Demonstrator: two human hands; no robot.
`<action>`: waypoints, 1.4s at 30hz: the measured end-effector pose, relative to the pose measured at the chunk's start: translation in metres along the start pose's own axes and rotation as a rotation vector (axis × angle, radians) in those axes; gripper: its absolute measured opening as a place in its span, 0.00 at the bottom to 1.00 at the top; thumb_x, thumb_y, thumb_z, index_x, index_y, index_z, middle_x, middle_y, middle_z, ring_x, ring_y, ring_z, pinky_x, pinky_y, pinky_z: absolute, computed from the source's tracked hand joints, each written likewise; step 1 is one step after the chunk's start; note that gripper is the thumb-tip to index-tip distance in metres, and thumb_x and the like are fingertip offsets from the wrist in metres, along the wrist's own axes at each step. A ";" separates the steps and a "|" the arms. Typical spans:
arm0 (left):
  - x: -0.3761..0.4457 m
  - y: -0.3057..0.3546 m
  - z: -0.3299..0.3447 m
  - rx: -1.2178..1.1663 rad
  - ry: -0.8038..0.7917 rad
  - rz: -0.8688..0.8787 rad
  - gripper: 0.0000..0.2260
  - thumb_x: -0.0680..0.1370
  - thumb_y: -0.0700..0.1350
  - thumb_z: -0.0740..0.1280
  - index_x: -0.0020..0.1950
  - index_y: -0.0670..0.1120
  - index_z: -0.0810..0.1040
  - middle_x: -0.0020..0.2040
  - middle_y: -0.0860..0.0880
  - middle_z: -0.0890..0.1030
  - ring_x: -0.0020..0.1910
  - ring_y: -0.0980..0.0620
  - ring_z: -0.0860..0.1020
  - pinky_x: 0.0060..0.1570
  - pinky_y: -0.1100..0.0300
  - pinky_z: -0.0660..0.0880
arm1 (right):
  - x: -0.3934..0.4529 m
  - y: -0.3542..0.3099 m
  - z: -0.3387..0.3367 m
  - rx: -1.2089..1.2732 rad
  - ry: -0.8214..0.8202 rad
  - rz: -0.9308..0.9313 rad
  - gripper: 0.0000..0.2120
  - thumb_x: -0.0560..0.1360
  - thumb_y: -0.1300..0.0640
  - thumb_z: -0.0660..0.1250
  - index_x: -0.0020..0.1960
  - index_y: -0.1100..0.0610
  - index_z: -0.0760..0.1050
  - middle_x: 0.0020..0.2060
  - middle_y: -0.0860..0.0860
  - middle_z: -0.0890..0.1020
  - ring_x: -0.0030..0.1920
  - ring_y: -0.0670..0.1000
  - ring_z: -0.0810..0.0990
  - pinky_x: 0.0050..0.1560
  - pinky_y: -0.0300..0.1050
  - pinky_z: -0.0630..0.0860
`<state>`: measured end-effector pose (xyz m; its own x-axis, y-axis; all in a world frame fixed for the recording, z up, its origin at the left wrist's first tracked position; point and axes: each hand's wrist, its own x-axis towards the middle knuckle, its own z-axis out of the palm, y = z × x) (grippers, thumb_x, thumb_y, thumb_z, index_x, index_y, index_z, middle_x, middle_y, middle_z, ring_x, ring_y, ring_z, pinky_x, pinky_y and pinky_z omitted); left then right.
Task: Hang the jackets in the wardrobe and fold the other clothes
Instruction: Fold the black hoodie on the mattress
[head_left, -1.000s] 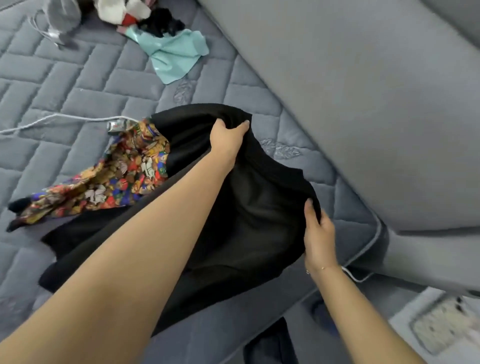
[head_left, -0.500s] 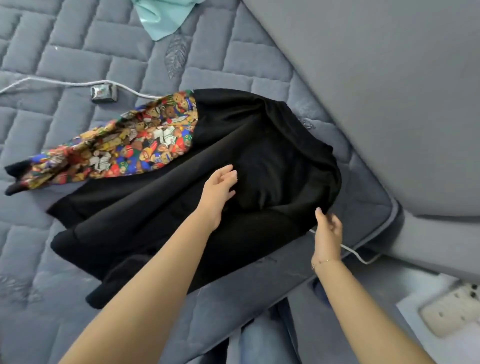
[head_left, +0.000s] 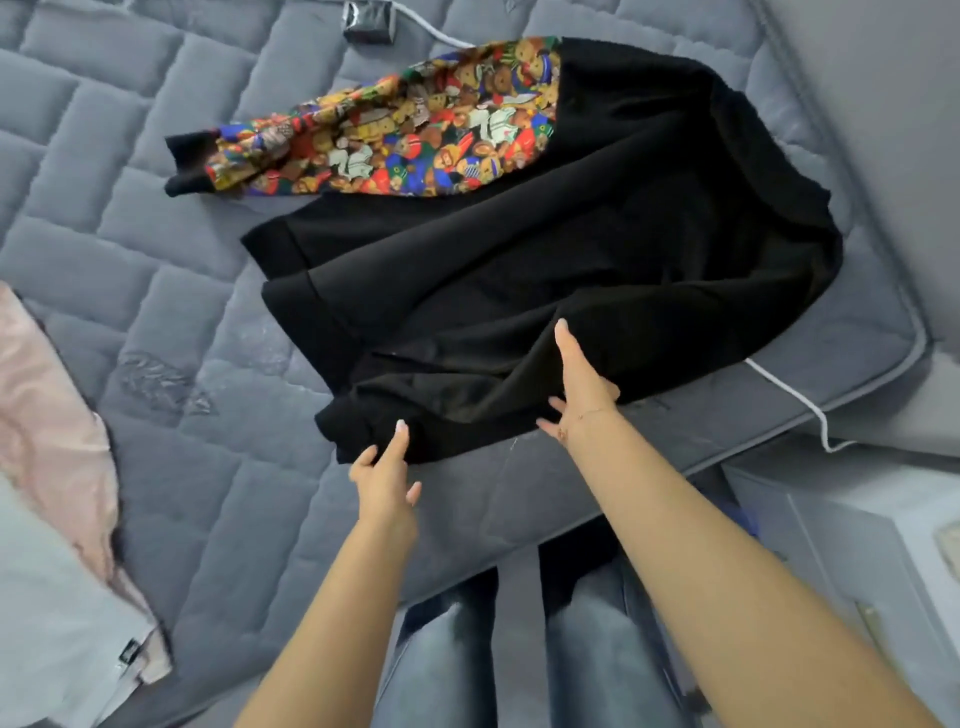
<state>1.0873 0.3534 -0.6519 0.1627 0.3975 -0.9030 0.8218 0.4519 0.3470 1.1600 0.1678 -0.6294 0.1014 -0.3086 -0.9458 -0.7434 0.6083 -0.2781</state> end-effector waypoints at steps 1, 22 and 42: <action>0.003 0.001 -0.001 -0.036 0.036 -0.015 0.39 0.74 0.56 0.73 0.77 0.52 0.54 0.73 0.49 0.66 0.64 0.50 0.70 0.67 0.47 0.71 | 0.007 0.002 0.003 -0.037 0.010 -0.002 0.48 0.67 0.41 0.77 0.76 0.55 0.55 0.70 0.56 0.69 0.66 0.59 0.72 0.65 0.64 0.72; -0.086 -0.154 -0.017 -0.275 -0.215 0.092 0.07 0.81 0.34 0.59 0.52 0.45 0.72 0.52 0.43 0.77 0.52 0.47 0.76 0.57 0.52 0.72 | 0.050 0.049 -0.236 -0.668 0.123 -0.462 0.09 0.74 0.59 0.66 0.37 0.61 0.71 0.39 0.59 0.82 0.39 0.54 0.80 0.41 0.47 0.73; 0.018 -0.035 0.009 -1.012 -0.114 -0.498 0.26 0.74 0.55 0.73 0.64 0.39 0.75 0.61 0.38 0.77 0.60 0.37 0.73 0.55 0.43 0.77 | 0.082 0.009 -0.076 0.198 -0.223 0.154 0.23 0.79 0.51 0.67 0.69 0.61 0.67 0.68 0.54 0.73 0.68 0.52 0.73 0.68 0.48 0.71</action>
<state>1.0659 0.3377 -0.6822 0.0321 -0.0584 -0.9978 -0.0014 0.9983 -0.0585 1.1115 0.0925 -0.6969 0.1567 -0.0474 -0.9865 -0.6203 0.7726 -0.1356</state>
